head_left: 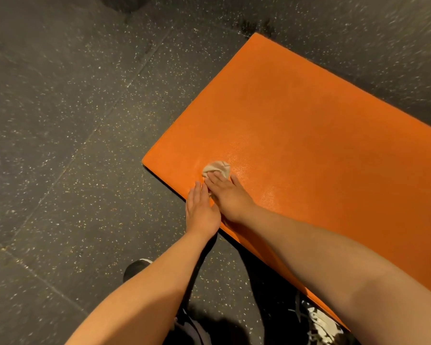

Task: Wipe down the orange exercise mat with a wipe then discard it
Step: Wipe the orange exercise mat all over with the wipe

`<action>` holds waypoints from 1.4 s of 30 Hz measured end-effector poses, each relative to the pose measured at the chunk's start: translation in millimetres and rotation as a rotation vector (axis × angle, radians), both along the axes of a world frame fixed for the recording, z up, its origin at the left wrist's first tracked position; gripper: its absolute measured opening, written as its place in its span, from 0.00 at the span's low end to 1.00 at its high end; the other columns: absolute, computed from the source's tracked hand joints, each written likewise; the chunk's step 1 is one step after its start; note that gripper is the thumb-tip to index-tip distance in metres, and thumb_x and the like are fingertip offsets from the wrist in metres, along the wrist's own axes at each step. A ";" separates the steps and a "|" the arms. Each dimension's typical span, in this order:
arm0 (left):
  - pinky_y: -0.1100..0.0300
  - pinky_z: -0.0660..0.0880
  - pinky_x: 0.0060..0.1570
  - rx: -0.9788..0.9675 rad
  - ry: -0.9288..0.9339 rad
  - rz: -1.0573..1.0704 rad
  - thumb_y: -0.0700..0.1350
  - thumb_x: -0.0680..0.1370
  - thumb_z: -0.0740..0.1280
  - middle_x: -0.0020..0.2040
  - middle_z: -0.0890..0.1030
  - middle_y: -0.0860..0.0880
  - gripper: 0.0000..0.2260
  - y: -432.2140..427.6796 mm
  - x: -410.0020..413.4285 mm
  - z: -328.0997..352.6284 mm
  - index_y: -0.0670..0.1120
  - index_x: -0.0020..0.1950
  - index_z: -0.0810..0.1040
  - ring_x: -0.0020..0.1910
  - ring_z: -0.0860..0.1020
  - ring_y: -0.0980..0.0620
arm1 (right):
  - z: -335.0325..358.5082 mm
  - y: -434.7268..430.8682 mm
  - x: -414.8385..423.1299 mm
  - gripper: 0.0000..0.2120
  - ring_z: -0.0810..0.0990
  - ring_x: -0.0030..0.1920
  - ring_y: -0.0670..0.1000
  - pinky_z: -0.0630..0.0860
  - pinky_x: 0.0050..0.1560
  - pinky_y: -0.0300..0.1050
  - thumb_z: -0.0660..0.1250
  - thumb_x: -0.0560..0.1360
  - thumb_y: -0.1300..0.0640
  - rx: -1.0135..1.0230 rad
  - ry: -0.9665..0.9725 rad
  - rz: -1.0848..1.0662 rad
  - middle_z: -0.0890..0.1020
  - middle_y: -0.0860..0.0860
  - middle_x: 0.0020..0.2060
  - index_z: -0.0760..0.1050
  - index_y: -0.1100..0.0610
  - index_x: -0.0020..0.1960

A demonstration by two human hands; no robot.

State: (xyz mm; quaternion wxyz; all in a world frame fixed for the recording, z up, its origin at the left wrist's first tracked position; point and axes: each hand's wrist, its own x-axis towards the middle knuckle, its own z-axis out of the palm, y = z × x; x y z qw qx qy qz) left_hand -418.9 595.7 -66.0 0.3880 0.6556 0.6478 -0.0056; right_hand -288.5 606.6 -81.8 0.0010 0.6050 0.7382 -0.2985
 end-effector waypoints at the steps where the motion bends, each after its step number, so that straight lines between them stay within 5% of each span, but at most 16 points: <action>1: 0.54 0.40 0.79 0.004 0.020 -0.011 0.47 0.85 0.55 0.82 0.42 0.53 0.29 -1.6 0.5 -0.6 0.48 0.83 0.45 0.80 0.39 0.54 | -0.7 -5.6 5.8 0.29 0.41 0.81 0.49 0.36 0.79 0.59 0.53 0.86 0.57 0.014 -0.028 -0.006 0.45 0.47 0.82 0.45 0.50 0.83; 7: 0.53 0.39 0.79 0.005 0.058 -0.053 0.51 0.85 0.57 0.82 0.39 0.52 0.31 -3.1 -0.2 -0.4 0.48 0.83 0.44 0.80 0.37 0.53 | 1.4 -26.3 28.6 0.27 0.38 0.81 0.52 0.36 0.79 0.61 0.45 0.86 0.48 -0.028 -0.099 -0.367 0.42 0.48 0.82 0.42 0.51 0.83; 11: 0.54 0.38 0.78 0.008 0.061 -0.031 0.50 0.85 0.54 0.82 0.39 0.51 0.29 -3.0 4.9 1.0 0.48 0.83 0.44 0.80 0.36 0.53 | 8.6 -30.6 1.6 0.28 0.40 0.82 0.53 0.36 0.79 0.56 0.49 0.87 0.51 -0.066 0.008 -0.152 0.43 0.50 0.82 0.43 0.51 0.83; 14: 0.53 0.39 0.79 0.029 0.095 -0.095 0.53 0.85 0.54 0.82 0.38 0.52 0.30 -4.3 -2.1 -2.9 0.49 0.83 0.43 0.80 0.35 0.53 | 4.7 -30.0 18.5 0.26 0.40 0.81 0.50 0.35 0.79 0.62 0.46 0.87 0.47 -0.028 -0.044 -0.034 0.44 0.46 0.82 0.43 0.46 0.83; 21: 0.51 0.39 0.79 0.032 0.086 -0.092 0.57 0.84 0.56 0.82 0.38 0.51 0.34 -5.9 -0.5 -5.4 0.50 0.83 0.42 0.80 0.35 0.53 | 2.0 -24.2 44.8 0.28 0.37 0.81 0.53 0.36 0.78 0.60 0.46 0.87 0.50 -0.084 -0.133 -0.469 0.40 0.50 0.82 0.41 0.51 0.83; 29: 0.51 0.40 0.79 0.030 0.093 -0.065 0.55 0.84 0.57 0.82 0.39 0.52 0.33 -5.8 1.2 -4.6 0.50 0.83 0.43 0.80 0.36 0.54 | 2.4 -42.4 24.7 0.28 0.36 0.81 0.50 0.37 0.80 0.59 0.46 0.87 0.49 -0.016 -0.066 -0.089 0.40 0.48 0.82 0.39 0.50 0.83; 35: 0.48 0.40 0.79 0.034 0.217 -0.106 0.54 0.84 0.54 0.82 0.38 0.47 0.33 -5.3 12.8 -1.5 0.49 0.82 0.40 0.80 0.37 0.48 | -2.5 -40.7 46.9 0.28 0.33 0.80 0.55 0.34 0.78 0.60 0.44 0.86 0.49 -0.048 -0.168 -0.518 0.36 0.53 0.81 0.38 0.53 0.83; 39: 0.46 0.39 0.78 0.088 0.217 -0.119 0.49 0.82 0.56 0.82 0.44 0.45 0.31 3.0 24.5 1.8 0.50 0.82 0.46 0.80 0.42 0.44 | -2.7 -52.9 19.1 0.28 0.33 0.79 0.51 0.40 0.80 0.58 0.46 0.87 0.51 -0.014 -0.025 -0.279 0.37 0.49 0.80 0.38 0.53 0.83; 42: 0.46 0.41 0.78 0.139 0.167 -0.202 0.49 0.83 0.56 0.83 0.44 0.49 0.29 10.4 29.3 -1.4 0.52 0.82 0.48 0.80 0.44 0.46 | -6.3 -52.3 33.2 0.27 0.36 0.81 0.50 0.35 0.79 0.58 0.43 0.87 0.47 0.045 -0.055 -0.144 0.42 0.47 0.81 0.42 0.50 0.83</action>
